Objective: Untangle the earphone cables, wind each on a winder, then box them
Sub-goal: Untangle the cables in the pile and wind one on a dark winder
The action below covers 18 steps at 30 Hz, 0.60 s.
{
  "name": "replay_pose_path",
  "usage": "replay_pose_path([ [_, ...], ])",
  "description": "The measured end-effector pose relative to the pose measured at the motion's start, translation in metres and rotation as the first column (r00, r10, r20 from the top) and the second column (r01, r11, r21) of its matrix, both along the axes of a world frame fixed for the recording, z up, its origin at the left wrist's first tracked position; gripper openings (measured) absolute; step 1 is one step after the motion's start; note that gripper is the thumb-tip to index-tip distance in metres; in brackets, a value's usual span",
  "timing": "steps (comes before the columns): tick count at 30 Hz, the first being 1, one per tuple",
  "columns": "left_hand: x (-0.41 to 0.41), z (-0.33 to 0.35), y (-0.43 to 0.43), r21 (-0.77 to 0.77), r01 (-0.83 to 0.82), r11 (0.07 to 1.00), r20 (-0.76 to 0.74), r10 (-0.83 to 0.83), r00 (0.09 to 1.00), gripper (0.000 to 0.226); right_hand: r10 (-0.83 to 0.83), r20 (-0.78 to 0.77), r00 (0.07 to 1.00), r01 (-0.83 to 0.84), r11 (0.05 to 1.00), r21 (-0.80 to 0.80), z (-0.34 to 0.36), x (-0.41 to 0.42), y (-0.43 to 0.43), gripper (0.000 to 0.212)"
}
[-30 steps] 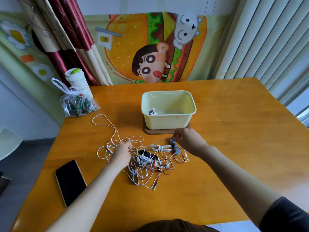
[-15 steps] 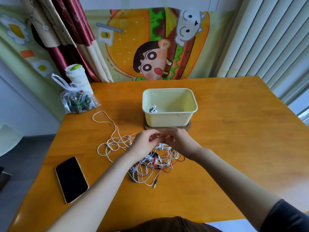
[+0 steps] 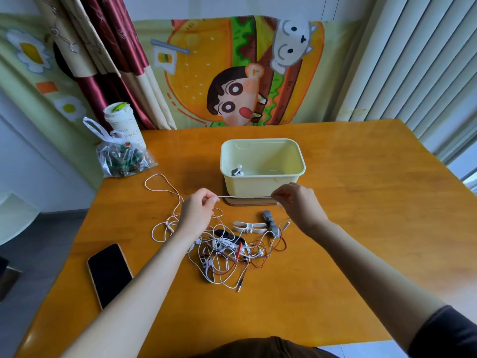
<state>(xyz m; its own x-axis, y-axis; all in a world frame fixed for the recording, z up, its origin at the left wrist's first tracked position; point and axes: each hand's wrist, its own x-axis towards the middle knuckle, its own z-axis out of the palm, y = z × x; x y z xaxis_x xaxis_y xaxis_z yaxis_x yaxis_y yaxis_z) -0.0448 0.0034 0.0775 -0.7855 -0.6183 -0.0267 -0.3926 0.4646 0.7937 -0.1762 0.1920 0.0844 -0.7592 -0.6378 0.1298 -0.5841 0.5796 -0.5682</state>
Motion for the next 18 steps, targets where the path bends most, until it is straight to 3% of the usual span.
replay_pose_path([
  [3, -0.002, 0.006, 0.006, 0.017, 0.045, 0.999, -0.063, -0.044, 0.997, 0.014, 0.094, 0.122, 0.988, -0.109, 0.987, 0.122, 0.001, 0.01, -0.005, 0.042],
  [5, -0.005, 0.013, 0.012, 0.021, 0.105, 0.994, -0.093, -0.102, 0.99, 0.014, 0.198, 0.233, 0.952, -0.212, 0.977, 0.036, 0.007, 0.023, -0.017, 0.055],
  [7, -0.009, 0.02, 0.019, 0.025, 0.146, 0.989, -0.122, -0.142, 0.982, 0.014, 0.266, 0.298, 0.917, -0.253, 0.964, -0.084, 0.012, 0.033, -0.033, 0.049],
  [10, -0.011, 0.026, 0.02, 0.036, 0.141, 0.989, -0.164, -0.134, 0.977, 0.014, 0.288, 0.348, 0.892, -0.243, 0.955, -0.167, 0.016, 0.037, -0.046, 0.016],
  [18, 0.007, -0.004, -0.02, -0.045, -0.062, 0.997, -0.032, 0.061, 0.998, 0.015, 0.097, 0.396, 0.913, -0.089, 0.995, -0.038, -0.002, 0.011, -0.018, 0.017],
])
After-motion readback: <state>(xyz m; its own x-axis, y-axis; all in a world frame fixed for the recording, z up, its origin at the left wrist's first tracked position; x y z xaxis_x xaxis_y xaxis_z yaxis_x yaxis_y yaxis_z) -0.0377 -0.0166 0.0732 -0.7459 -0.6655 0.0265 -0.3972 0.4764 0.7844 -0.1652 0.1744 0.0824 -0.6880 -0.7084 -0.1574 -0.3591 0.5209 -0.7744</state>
